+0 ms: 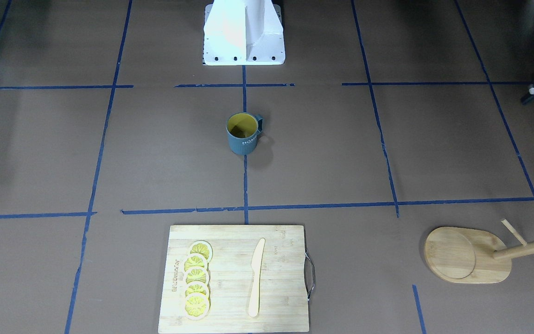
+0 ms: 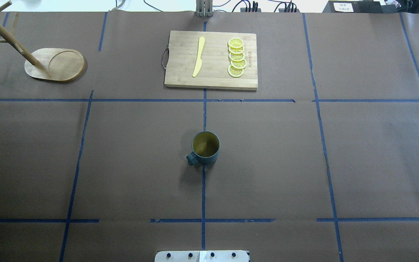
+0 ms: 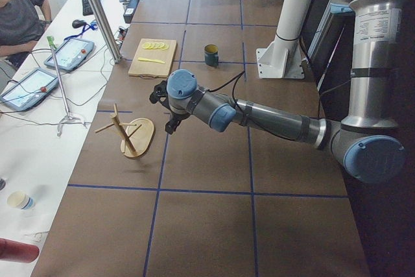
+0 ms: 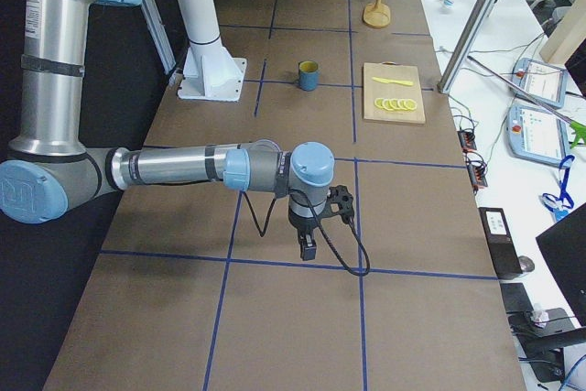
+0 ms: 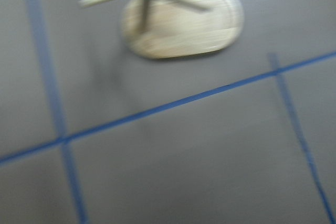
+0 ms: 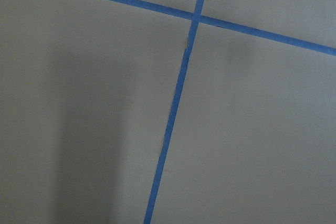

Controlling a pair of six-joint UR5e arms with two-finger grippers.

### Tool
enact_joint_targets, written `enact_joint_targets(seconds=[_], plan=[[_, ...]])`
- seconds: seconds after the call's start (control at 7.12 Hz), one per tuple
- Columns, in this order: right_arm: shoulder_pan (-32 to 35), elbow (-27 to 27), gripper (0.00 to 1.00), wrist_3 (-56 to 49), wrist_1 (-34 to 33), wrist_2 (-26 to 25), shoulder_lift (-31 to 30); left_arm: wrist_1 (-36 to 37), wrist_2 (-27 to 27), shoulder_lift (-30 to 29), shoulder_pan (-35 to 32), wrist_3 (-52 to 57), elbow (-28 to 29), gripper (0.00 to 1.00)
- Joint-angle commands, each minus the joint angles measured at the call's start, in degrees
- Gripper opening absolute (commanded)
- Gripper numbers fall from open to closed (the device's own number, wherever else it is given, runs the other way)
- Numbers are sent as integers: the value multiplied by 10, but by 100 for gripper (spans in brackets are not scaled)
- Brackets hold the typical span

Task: Hang cup on storage rack
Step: 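Move the left gripper toward the mug at the table center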

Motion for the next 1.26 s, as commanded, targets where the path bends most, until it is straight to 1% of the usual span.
enact_joint_targets(seconds=[0.0,0.14,0.28,0.42,0.56,0.7,0.84,0.98,1.12], plan=[[2,0,100,10,0,1,0,-162,5,-41,109,-68,6,100],[2,0,100,10,0,1,0,-218,83,-70,162,-149,1,100],[2,0,100,10,0,1,0,-278,208,-87,253,-231,2,100],[2,-1,100,10,0,1,1,-308,320,-106,338,-265,5,100],[2,-2,100,10,0,0,2,-323,415,-114,404,-265,6,100],[2,-5,100,10,1,1,3,-334,504,-136,485,-264,14,100],[2,-6,100,10,0,1,4,-337,575,-163,549,-264,39,100],[2,-6,100,10,0,1,5,-346,644,-213,610,-264,88,100],[2,-6,100,10,0,1,5,-387,685,-252,638,-264,147,100]])
